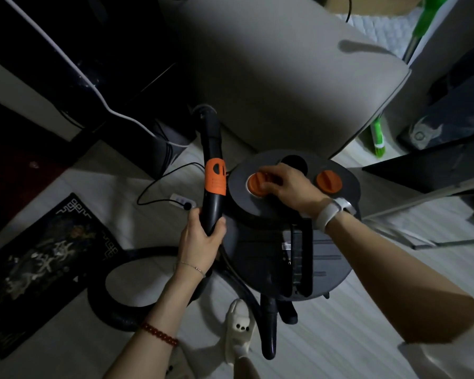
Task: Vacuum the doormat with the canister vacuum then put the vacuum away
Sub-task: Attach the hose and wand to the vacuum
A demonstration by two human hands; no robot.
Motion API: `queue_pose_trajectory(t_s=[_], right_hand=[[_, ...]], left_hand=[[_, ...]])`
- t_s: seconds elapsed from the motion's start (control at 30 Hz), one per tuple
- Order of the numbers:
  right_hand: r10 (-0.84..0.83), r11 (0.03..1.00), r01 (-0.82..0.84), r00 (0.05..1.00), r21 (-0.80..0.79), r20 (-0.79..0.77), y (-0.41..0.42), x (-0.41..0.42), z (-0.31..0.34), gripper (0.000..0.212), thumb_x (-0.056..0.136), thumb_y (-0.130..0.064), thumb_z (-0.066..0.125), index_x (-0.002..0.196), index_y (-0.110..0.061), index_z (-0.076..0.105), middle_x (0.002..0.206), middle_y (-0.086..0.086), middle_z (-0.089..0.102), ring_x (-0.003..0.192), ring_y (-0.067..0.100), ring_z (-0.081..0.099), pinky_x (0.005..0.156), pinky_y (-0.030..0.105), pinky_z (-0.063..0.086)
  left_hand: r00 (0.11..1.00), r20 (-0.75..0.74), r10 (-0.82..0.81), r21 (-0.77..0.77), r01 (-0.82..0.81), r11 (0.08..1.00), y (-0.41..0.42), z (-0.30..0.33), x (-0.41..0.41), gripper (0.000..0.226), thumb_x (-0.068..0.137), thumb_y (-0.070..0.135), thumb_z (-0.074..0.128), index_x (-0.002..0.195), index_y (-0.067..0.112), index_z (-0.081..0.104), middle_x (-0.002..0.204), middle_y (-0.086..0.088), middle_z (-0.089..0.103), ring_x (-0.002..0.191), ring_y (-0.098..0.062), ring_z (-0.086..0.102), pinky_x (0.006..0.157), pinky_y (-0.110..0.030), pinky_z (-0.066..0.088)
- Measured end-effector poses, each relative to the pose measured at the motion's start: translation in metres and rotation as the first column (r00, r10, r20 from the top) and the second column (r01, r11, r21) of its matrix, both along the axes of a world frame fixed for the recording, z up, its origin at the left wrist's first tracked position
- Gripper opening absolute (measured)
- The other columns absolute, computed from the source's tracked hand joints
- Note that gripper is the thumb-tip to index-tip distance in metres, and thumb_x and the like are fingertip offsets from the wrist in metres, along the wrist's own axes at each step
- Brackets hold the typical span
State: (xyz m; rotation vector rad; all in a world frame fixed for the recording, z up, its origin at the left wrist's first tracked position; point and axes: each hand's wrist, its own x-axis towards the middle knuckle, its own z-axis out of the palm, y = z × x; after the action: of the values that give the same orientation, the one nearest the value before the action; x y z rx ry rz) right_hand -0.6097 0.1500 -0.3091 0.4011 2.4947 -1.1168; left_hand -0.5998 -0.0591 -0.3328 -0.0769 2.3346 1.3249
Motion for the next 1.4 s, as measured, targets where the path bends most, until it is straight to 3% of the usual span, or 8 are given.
queue_pose_trajectory(t_s=[0.13, 0.3, 0.53, 0.77, 0.87, 0.97, 1.13, 1.4], right_hand=[[0.213, 0.976, -0.216, 0.975, 0.032, 0.061, 0.01, -0.005, 0.003, 0.047, 0.092, -0.016, 0.052, 0.137, -0.022, 0.04, 0.11, 0.005, 0.042, 0.101, 0.014, 0.041, 0.079, 0.01, 0.023], [0.271, 0.959, -0.272, 0.962, 0.079, 0.032, 0.011, -0.007, -0.001, 0.035, 0.09, -0.018, 0.053, 0.126, -0.021, 0.05, 0.119, 0.008, 0.044, 0.107, 0.022, 0.047, 0.09, 0.028, 0.036], [0.2, 0.977, -0.197, 0.979, 0.081, -0.03, 0.006, -0.004, -0.004, 0.03, 0.088, -0.02, 0.057, 0.117, -0.014, 0.054, 0.114, 0.011, 0.048, 0.102, 0.026, 0.051, 0.09, 0.04, 0.042], [0.018, 0.995, 0.005, 0.971, 0.095, -0.237, 0.014, 0.021, -0.002, 0.035, 0.091, -0.018, 0.053, 0.126, -0.016, 0.053, 0.111, 0.012, 0.052, 0.103, 0.024, 0.05, 0.087, 0.03, 0.04], [-0.123, 0.929, 0.251, 0.902, 0.27, -0.414, 0.046, 0.044, 0.003, 0.03, 0.089, -0.023, 0.05, 0.113, -0.01, 0.062, 0.097, 0.016, 0.057, 0.095, 0.032, 0.052, 0.08, 0.032, 0.036], [-0.331, 0.834, 0.398, 0.915, 0.382, -0.231, 0.077, 0.056, 0.004, 0.034, 0.087, -0.04, 0.056, 0.093, -0.007, 0.058, 0.089, 0.018, 0.057, 0.087, 0.036, 0.053, 0.072, 0.04, 0.041], [-0.093, 0.749, 0.148, 0.989, 0.646, -0.119, 0.071, 0.06, -0.004, 0.045, 0.091, -0.05, 0.041, 0.073, -0.011, 0.055, 0.079, 0.021, 0.062, 0.075, 0.038, 0.058, 0.058, 0.035, 0.033], [-0.204, 0.733, 0.256, 0.967, 0.63, -0.154, 0.059, 0.05, 0.003, 0.054, 0.092, -0.027, 0.046, 0.044, -0.016, 0.023, 0.06, 0.024, 0.054, 0.067, 0.041, 0.057, 0.062, 0.035, 0.027]], left_hand=[[1.0, -0.015, 0.011, 0.008, -0.011, 1.0, 0.001, -0.006, -0.004, 0.021, 0.085, 0.022, 0.061, 0.096, 0.019, 0.043, 0.074, -0.004, 0.056, 0.065, -0.027, 0.058, 0.066, -0.047, 0.054], [1.0, 0.02, 0.019, 0.022, -0.019, 1.0, 0.0, -0.008, -0.002, 0.022, 0.085, 0.021, 0.061, 0.098, 0.019, 0.043, 0.075, -0.004, 0.057, 0.065, -0.025, 0.058, 0.065, -0.044, 0.054], [0.999, 0.04, 0.024, -0.003, -0.024, 1.0, 0.006, -0.005, -0.003, 0.024, 0.084, 0.024, 0.061, 0.099, 0.02, 0.043, 0.077, -0.005, 0.058, 0.069, -0.027, 0.062, 0.065, -0.04, 0.053], [0.999, 0.032, -0.021, 0.009, 0.021, 1.0, 0.018, 0.001, 0.004, 0.025, 0.084, 0.027, 0.061, 0.1, 0.02, 0.044, 0.081, -0.009, 0.059, 0.071, -0.028, 0.061, 0.068, -0.046, 0.055], [0.997, 0.048, -0.068, 0.021, 0.067, 0.998, 0.027, 0.003, 0.01, 0.031, 0.083, 0.031, 0.06, 0.106, 0.017, 0.044, 0.087, -0.013, 0.06, 0.076, -0.03, 0.062, 0.071, -0.047, 0.055], [0.995, 0.035, -0.096, 0.011, 0.095, 0.995, 0.036, 0.005, 0.013, 0.028, 0.083, 0.03, 0.06, 0.103, 0.018, 0.044, 0.086, -0.013, 0.061, 0.075, -0.03, 0.062, 0.07, -0.047, 0.054], [0.995, 0.029, -0.096, 0.01, 0.096, 0.995, 0.04, 0.005, 0.017, 0.027, 0.083, 0.029, 0.06, 0.103, 0.02, 0.044, 0.087, -0.013, 0.061, 0.075, -0.03, 0.062, 0.07, -0.047, 0.054], [0.998, 0.029, -0.051, -0.019, 0.052, 0.998, 0.033, 0.004, 0.016, 0.03, 0.084, 0.027, 0.061, 0.107, 0.014, 0.046, 0.085, -0.01, 0.06, 0.076, -0.031, 0.062, 0.07, -0.045, 0.054]])
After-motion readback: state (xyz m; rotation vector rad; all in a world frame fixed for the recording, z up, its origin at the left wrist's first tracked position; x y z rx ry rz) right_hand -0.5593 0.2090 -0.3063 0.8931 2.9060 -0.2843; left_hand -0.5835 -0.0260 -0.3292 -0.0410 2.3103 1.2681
